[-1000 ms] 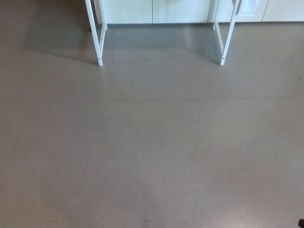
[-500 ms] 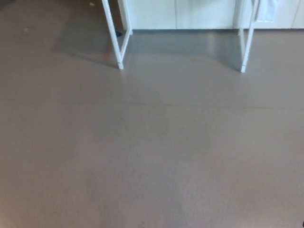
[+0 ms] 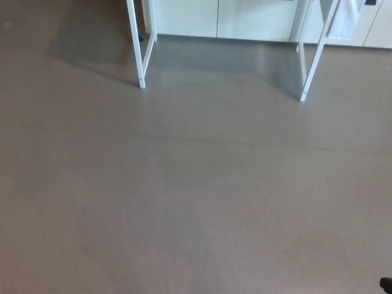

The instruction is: The robot walks towards a desk on which a shovel is kept on the left hand side and a container is kept on the right hand side. The robot picks up the shovel using its left hand and places it in the container.

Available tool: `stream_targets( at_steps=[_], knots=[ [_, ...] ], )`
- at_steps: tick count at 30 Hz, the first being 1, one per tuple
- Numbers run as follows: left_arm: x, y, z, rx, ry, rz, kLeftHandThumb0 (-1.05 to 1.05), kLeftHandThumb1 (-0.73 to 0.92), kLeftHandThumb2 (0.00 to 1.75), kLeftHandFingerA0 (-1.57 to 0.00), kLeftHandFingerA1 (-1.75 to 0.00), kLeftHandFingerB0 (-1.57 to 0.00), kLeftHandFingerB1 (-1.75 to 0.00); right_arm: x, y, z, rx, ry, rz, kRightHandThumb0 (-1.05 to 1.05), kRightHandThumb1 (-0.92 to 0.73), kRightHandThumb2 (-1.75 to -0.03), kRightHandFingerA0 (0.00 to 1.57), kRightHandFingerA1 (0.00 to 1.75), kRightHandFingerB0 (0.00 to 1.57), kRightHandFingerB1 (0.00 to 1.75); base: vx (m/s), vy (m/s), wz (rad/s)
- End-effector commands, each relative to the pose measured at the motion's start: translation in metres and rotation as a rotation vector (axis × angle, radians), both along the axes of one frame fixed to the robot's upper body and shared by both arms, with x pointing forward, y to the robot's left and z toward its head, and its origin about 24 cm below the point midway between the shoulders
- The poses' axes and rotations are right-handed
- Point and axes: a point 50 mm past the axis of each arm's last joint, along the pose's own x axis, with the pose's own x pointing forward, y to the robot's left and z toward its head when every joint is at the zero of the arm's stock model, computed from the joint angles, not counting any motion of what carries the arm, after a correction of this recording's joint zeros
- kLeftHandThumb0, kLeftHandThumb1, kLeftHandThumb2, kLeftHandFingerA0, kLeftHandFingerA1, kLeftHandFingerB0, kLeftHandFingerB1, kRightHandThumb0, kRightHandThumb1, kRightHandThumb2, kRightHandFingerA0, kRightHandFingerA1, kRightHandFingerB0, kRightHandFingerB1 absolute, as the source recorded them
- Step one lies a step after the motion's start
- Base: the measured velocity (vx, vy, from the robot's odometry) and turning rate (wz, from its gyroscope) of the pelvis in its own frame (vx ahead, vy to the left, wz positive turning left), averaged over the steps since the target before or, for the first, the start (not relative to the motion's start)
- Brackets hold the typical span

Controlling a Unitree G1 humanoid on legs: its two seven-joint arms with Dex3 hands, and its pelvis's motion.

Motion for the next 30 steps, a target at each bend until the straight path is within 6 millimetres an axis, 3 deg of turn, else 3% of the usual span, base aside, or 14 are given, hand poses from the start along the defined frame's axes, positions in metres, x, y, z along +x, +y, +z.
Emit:
stream_targets(
  at_steps=[1,2,3,9,10,11,12,14,15,16,17,20,21,30],
  knots=[
    [-0.0009,0.002,0.0023,0.0,-0.012,0.012,-0.17,0.66,0.62,-0.27,-0.44,-0.27,-0.37,0.0014,-0.0029,0.0038,-0.016,-0.013,0.02,-0.32,-0.47,-0.54,0.76,0.51,0.59,0.44,0.15,-0.03,0.07],
    [-0.001,0.0011,0.0033,0.002,-0.014,0.01,-0.17,0.66,0.62,-0.27,-0.44,-0.27,-0.37,0.0013,-0.0031,0.0038,-0.013,-0.012,0.019,-0.32,-0.47,-0.54,0.76,0.51,0.59,0.44,0.12,-0.055,0.09],
    [-0.001,0.0005,0.0036,0.01,-0.013,0.01,-0.14,0.46,0.95,-0.2,-0.56,-0.18,-0.52,0.0019,-0.0034,0.0042,-0.023,-0.015,0.034,-0.33,-0.48,-0.54,0.75,0.51,0.58,0.45,0.11,-0.097,0.08],
    [-0.0002,0.0012,0.0032,0.015,-0.015,-0.005,-0.14,0.46,0.95,-0.21,-0.56,-0.18,-0.53,0.0036,-0.0036,0.0055,-0.012,-0.021,0.038,-0.33,-0.47,-0.54,0.78,0.53,0.6,0.46,0.14,-0.162,-0.01],
    [-0.0003,0.0016,0.0025,0.016,-0.011,0.001,-0.17,0.67,0.6,-0.31,-0.44,-0.3,-0.36,0.0037,-0.0037,0.0054,-0.009,-0.021,0.039,-0.33,-0.47,-0.54,0.78,0.53,0.6,0.46,0.2,-0.161,0.09],
    [0.0,0.0016,0.0024,0.017,-0.011,0.003,-0.17,0.67,0.6,-0.31,-0.44,-0.3,-0.36,0.0042,-0.0038,0.0054,-0.008,-0.022,0.039,-0.33,-0.47,-0.54,0.78,0.53,0.6,0.46,0.12,-0.177,0.0],
    [0.0003,0.0021,0.0016,0.019,-0.01,0.002,-0.16,0.45,0.95,-0.23,-0.57,-0.2,-0.53,0.0047,-0.004,0.0055,-0.007,-0.022,0.039,-0.34,-0.46,-0.54,0.79,0.53,0.6,0.46,0.16,-0.153,-0.02],
    [0.0,0.0035,-0.0003,0.022,-0.003,0.001,-0.16,0.44,0.94,-0.24,-0.57,-0.2,-0.53,0.0046,-0.0045,0.0051,-0.013,-0.02,0.045,-0.33,-0.46,-0.53,0.78,0.53,0.59,0.45,0.14,-0.104,-0.01],
    [0.0004,0.0025,0.0012,0.019,-0.001,-0.002,-0.19,0.67,0.6,-0.34,-0.43,-0.32,-0.36,0.0045,-0.004,0.0056,-0.036,-0.026,0.054,-0.34,-0.48,-0.54,0.8,0.53,0.61,0.46,0.15,-0.069,-0.05],
    [0.0003,0.0021,0.0016,0.021,-0.002,-0.001,-0.2,0.67,0.59,-0.35,-0.43,-0.32,-0.36,0.0045,-0.0041,0.0051,-0.034,-0.022,0.054,-0.34,-0.48,-0.54,0.81,0.52,0.61,0.46,0.16,-0.023,-0.05],
    [0.0003,0.0019,0.0014,0.022,0.001,-0.005,-0.17,0.45,0.94,-0.26,-0.57,-0.2,-0.53,0.0041,-0.0046,0.0051,-0.04,-0.021,0.058,-0.36,-0.47,-0.53,0.8,0.52,0.61,0.46,0.14,0.008,-0.03],
    [0.0,0.0017,0.0022,0.037,-0.001,-0.022,-0.17,0.45,0.94,-0.25,-0.57,-0.19,-0.52,0.0041,-0.0044,0.0051,-0.038,-0.023,0.057,-0.37,-0.46,-0.53,0.8,0.52,0.61,0.46,0.15,0.085,-0.1],
    [-0.0001,0.0012,0.0022,0.039,0.001,-0.015,-0.19,0.67,0.59,-0.36,-0.43,-0.32,-0.36,0.0044,-0.0044,0.0049,-0.041,-0.023,0.059,-0.36,-0.47,-0.54,0.82,0.52,0.61,0.46,0.22,0.132,-0.16],
    [0.0,0.0001,0.0035,0.056,0.007,-0.03,-0.2,0.68,0.59,-0.37,-0.43,-0.35,-0.37,0.0055,-0.0039,0.0026,-0.046,-0.013,0.063,-0.37,-0.47,-0.54,0.81,0.53,0.61,0.46,0.3,0.202,-0.11]
  ],
)
